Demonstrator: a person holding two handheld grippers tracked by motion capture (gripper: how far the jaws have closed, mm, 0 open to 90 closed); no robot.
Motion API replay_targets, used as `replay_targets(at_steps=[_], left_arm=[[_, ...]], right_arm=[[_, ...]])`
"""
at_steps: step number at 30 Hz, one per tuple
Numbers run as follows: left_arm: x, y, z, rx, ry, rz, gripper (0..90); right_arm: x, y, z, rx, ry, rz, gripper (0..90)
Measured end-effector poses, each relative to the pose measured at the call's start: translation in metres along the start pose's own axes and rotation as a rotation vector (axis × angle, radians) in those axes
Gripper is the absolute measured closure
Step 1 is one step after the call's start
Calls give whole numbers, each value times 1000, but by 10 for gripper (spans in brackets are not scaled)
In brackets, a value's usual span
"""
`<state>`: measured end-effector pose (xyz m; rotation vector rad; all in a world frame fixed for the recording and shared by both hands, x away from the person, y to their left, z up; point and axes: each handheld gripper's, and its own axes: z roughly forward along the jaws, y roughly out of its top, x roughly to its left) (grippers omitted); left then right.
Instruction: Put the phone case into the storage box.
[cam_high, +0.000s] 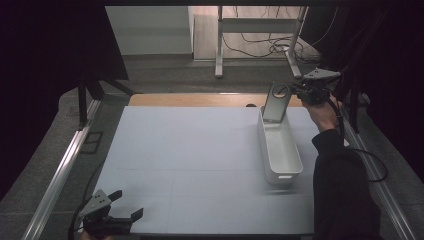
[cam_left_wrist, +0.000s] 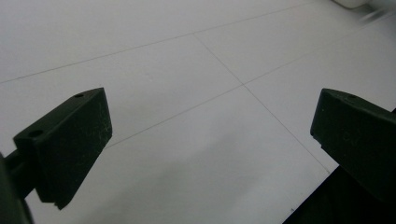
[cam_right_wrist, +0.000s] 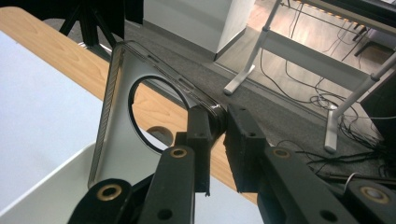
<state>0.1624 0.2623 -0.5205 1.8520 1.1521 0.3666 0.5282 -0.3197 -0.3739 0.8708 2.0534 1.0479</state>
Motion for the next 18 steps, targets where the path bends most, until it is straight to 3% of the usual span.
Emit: replay_targets(at_steps=[18], left_arm=[[0, 0, 1, 5, 1, 0, 0]], right_arm=[[11, -18, 14, -27, -10, -49, 798]])
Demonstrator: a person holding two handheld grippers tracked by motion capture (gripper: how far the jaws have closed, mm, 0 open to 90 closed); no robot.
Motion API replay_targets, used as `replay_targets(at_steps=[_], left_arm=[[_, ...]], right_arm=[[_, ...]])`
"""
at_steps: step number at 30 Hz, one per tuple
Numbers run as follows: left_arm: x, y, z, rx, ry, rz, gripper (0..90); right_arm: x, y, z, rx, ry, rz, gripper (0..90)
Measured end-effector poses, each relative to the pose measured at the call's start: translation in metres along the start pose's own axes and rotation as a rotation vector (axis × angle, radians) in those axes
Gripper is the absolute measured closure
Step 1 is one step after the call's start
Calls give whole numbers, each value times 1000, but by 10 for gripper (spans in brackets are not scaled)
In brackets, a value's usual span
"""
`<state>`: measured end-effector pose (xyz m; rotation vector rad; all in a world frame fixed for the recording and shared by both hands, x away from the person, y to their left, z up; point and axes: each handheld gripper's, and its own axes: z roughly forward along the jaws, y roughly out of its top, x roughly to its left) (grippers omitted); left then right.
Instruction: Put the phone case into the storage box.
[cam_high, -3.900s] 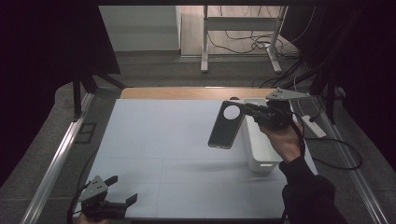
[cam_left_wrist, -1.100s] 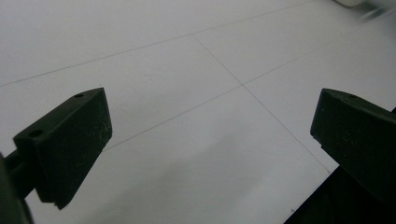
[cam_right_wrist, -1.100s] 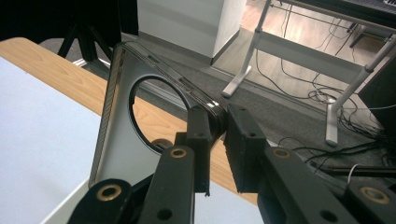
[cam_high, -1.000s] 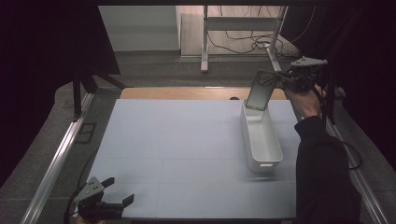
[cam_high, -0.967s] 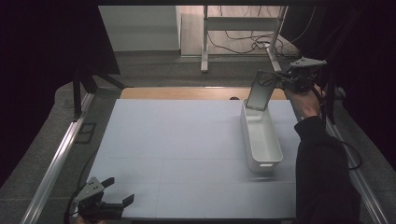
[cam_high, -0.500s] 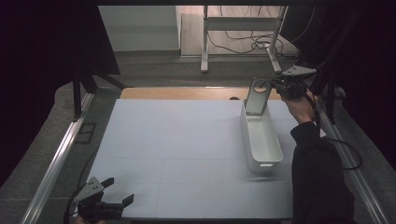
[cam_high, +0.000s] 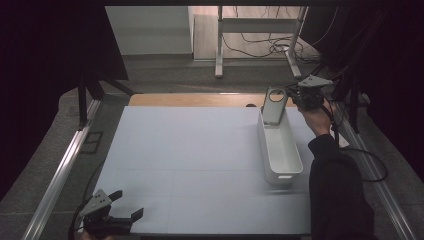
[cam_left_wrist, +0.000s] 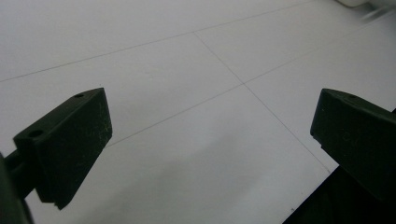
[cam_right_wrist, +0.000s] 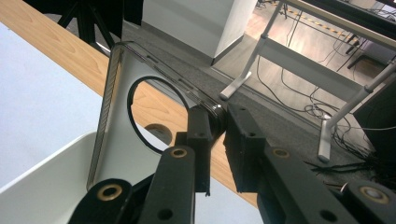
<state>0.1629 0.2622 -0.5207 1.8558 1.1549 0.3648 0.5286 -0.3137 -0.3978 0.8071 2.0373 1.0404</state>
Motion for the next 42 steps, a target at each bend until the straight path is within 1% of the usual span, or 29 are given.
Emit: replay_targets(at_steps=[4, 10, 19, 21, 23, 24, 25, 33, 36, 39, 42], left_arm=[[0, 0, 0, 1, -2, 0, 0], [0, 0, 0, 3, -2, 1, 0], [0, 0, 0, 6, -2, 3, 0], [0, 0, 1, 7, -3, 3, 0], [0, 0, 1, 7, -3, 3, 0], [0, 0, 1, 8, -3, 3, 0], [0, 0, 1, 8, -3, 3, 0], [0, 0, 1, 9, -3, 3, 0], [0, 0, 1, 8, -3, 1, 0], [0, 0, 1, 9, -3, 1, 0], [0, 0, 1, 8, -2, 1, 0]], right_arm=[[1, -3, 3, -5, -7, -11, 798], [4, -7, 8, 4, -8, -23, 799], [6, -9, 9, -2, -10, -18, 794], [6, -9, 9, 3, -5, -19, 783], [6, -9, 10, 1, 2, -5, 745], [7, -9, 10, -3, -6, -5, 732], [7, -9, 11, 0, -1, -3, 721], [7, -7, 9, 0, -5, -2, 678], [8, -7, 7, -1, 3, 15, 649], [9, -8, 4, 17, 13, 25, 623], [11, -9, 1, 20, -1, 24, 598]])
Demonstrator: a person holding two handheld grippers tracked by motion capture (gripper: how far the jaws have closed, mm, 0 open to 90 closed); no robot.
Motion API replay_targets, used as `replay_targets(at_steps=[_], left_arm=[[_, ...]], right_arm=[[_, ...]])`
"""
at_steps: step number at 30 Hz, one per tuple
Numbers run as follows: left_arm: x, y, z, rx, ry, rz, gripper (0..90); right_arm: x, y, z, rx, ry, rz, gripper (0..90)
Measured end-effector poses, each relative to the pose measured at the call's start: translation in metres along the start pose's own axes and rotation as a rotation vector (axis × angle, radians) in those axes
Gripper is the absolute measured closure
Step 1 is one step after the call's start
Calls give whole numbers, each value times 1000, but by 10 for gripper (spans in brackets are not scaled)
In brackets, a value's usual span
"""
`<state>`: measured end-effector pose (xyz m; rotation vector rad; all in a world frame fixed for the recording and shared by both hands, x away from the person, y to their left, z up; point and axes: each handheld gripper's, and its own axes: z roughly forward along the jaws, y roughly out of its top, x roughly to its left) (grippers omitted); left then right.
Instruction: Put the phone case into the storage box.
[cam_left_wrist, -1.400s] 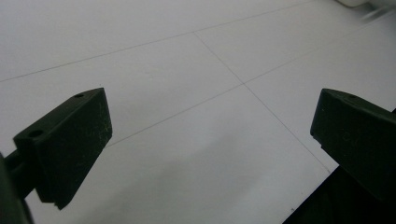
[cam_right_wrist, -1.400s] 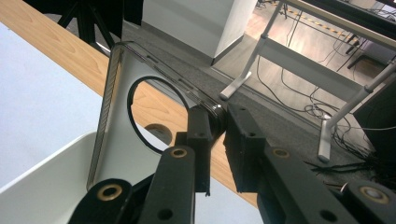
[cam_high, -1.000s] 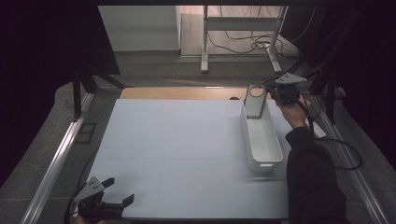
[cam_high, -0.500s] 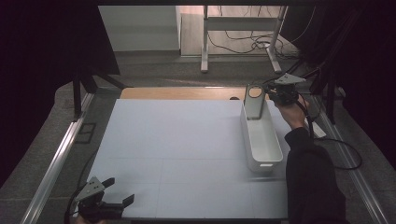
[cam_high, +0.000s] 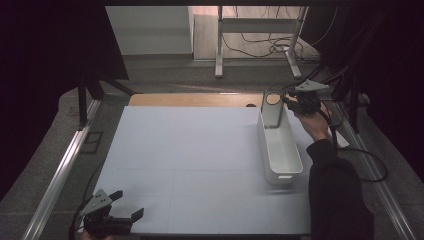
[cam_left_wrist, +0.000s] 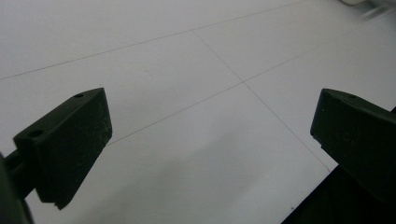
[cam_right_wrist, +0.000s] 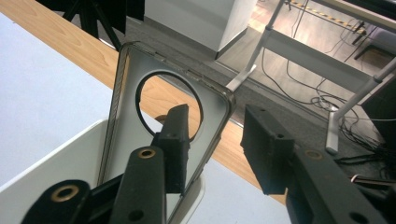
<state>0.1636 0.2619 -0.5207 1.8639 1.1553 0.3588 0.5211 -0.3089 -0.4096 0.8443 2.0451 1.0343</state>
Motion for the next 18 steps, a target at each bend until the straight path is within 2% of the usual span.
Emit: replay_targets(at_steps=[6, 11, 18], left_arm=[[0, 0, 0, 0, 0, -2, 0], [0, 0, 0, 1, 0, -3, 0], [0, 0, 0, 1, 0, -5, 0]], right_arm=[[0, -3, -8, -10, 27, 47, 550], [0, -4, -15, 4, 54, 79, 493], [8, -4, -21, 24, 92, 126, 456]])
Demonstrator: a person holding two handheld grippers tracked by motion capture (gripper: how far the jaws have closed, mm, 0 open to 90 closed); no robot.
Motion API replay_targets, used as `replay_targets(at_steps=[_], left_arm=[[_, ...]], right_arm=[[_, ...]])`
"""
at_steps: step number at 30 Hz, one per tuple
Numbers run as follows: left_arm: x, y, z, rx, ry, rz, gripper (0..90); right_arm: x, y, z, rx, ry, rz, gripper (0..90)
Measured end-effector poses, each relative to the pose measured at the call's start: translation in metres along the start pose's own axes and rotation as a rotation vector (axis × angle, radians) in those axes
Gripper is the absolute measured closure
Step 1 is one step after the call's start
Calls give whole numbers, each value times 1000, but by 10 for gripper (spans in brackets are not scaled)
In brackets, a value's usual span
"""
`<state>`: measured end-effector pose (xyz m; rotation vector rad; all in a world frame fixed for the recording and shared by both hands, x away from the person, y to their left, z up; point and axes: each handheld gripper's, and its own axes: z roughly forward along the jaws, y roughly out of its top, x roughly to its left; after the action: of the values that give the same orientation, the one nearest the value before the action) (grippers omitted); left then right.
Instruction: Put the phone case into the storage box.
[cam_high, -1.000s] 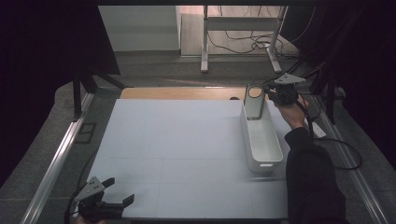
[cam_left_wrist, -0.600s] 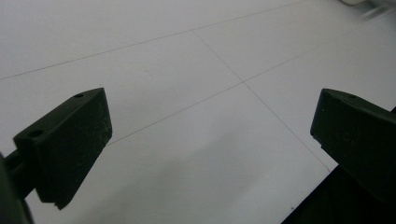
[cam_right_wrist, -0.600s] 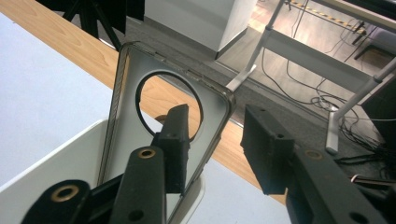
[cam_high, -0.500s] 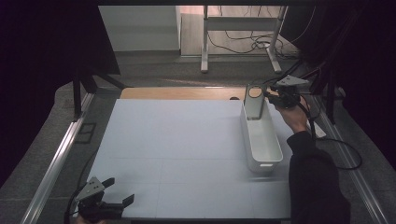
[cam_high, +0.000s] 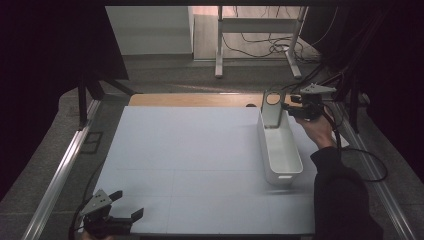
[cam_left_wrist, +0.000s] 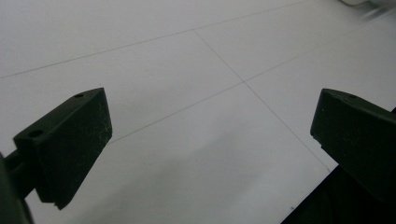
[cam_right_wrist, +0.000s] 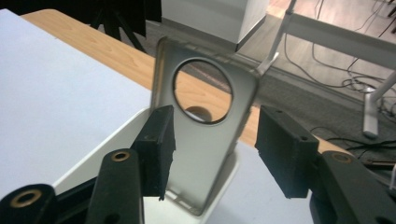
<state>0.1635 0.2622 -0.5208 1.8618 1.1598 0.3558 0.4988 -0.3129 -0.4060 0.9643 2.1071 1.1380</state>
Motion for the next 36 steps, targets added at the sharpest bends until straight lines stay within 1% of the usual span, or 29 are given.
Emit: replay_targets(at_steps=[6, 9, 11, 13, 14, 20, 22, 25, 27, 29, 30, 31, 33, 36], left_arm=[[0, 0, 0, 0, 0, -1, 0], [0, 0, 0, 0, 0, -2, 0], [0, 0, 0, 0, 0, -2, 0], [0, 0, 0, 0, 0, -2, 0], [0, 0, 0, 0, 0, -2, 0], [0, 0, 0, -1, 1, -5, 0], [1, 0, 0, -2, 0, -8, 0], [1, 0, 0, -4, -1, -11, 0], [1, 0, -1, -6, 1, -13, 0], [1, -1, -1, -12, 2, -18, 0], [1, -1, -1, -13, 2, -18, 0], [1, -1, -1, -14, 1, -19, 0], [1, -1, -2, -15, 2, -15, 0], [1, -1, -1, -13, 1, -13, 0]], right_arm=[[8, 0, -2, 9, 15, 11, 420], [14, 3, -4, 14, 14, 12, 391], [18, 4, -6, 20, 5, 13, 377], [19, 5, -7, 20, 9, 16, 371], [23, 6, -9, 18, 7, 24, 360], [30, 7, -12, 14, 9, 47, 343], [33, 6, -13, 10, 12, 46, 338], [37, 5, -15, 13, 24, 62, 311], [40, 5, -16, 24, 43, 67, 279], [43, 4, -16, 40, 46, 61, 246], [44, 4, -16, 44, 49, 61, 246], [45, 3, -17, 44, 58, 65, 246], [47, 0, -17, 47, 91, 84, 232], [50, -4, -16, 64, 113, 100, 193]])
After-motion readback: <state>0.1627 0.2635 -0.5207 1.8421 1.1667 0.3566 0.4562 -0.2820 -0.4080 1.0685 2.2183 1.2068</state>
